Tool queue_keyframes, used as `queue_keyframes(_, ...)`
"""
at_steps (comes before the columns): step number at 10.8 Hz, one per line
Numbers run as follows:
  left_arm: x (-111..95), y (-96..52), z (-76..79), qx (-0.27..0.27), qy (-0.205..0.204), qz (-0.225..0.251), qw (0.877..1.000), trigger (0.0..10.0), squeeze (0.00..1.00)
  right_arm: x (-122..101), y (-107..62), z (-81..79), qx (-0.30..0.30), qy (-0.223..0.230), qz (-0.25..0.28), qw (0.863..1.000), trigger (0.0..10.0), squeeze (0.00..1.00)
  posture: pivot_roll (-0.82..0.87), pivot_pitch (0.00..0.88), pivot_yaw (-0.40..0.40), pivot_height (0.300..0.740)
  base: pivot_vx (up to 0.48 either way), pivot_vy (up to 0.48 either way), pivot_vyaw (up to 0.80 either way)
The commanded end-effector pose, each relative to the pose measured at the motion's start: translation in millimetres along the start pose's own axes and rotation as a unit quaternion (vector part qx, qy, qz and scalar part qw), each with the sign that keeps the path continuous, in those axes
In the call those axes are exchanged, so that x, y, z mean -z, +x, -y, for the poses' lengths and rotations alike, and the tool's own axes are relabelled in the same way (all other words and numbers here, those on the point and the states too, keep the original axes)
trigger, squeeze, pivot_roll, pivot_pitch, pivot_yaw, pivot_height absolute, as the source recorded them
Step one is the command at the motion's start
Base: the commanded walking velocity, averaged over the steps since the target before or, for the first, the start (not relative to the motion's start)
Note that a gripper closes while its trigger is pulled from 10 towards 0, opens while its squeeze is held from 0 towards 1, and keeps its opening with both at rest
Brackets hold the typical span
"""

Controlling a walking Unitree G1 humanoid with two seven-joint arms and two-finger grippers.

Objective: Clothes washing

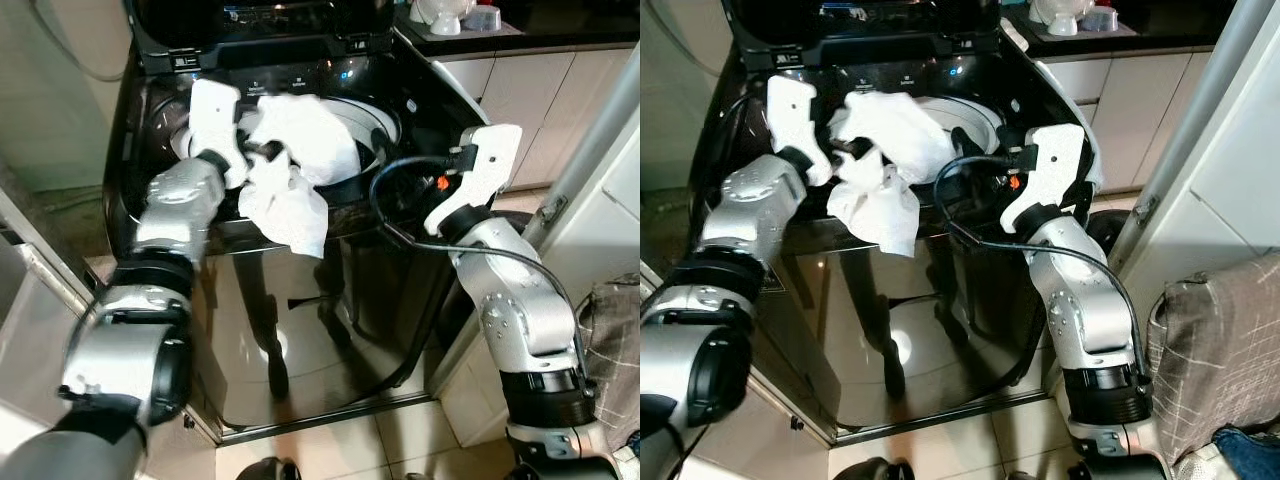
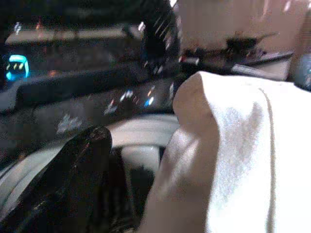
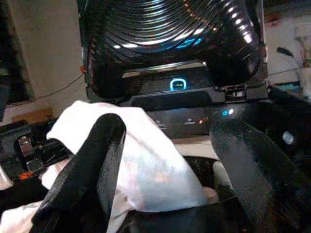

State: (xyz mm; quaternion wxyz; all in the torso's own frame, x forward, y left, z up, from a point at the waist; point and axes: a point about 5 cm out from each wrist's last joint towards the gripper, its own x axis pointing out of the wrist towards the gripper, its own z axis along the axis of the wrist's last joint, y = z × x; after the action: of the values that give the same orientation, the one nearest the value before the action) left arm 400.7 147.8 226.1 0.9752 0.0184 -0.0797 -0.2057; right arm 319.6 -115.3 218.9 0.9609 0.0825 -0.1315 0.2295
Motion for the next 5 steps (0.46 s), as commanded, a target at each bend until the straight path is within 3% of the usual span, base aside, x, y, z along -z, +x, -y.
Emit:
queue_keyframes(1, -15, 2.7, 5.3, 0.013, 0.005, 0.033, 0.999, 10.0, 0.00, -2, 5.0, -1.6, -0.002, -0.004, 0.005, 1.000, 10.0, 0.00, -0.16, 0.000, 0.060, 0.740, 0.000, 0.000, 0.00)
queue_keyframes(2, -45, 6.2, 14.8, 0.033, -0.004, 0.096, 0.995, 10.0, 0.00, 5, 14.0, -1.7, -0.004, 0.004, -0.002, 1.000, 10.0, 0.00, -0.14, 0.000, 0.053, 0.740, 0.000, 0.000, 0.00)
queue_keyframes(3, -55, 7.9, 13.5, 0.031, -0.017, 0.112, 0.993, 10.0, 0.00, 5, 17.7, -1.5, -0.006, 0.012, 0.000, 1.000, 10.0, 0.00, -0.14, 0.000, 0.053, 0.740, 0.000, 0.000, 0.00)
queue_keyframes(4, -60, 10.0, 12.3, 0.023, -0.067, 0.126, 0.989, 10.0, 0.00, 7, 26.8, -5.4, -0.015, 0.027, 0.003, 1.000, 10.0, 0.00, -0.14, 0.000, 0.058, 0.740, 0.000, 0.000, 0.00)
queue_keyframes(5, -58, 10.0, 16.1, 0.018, -0.085, 0.127, 0.988, 10.0, 0.00, 13, 38.5, -12.4, -0.024, 0.039, -0.003, 0.999, 10.0, 0.00, -0.14, 0.000, 0.060, 0.740, 0.000, 0.000, 0.00)
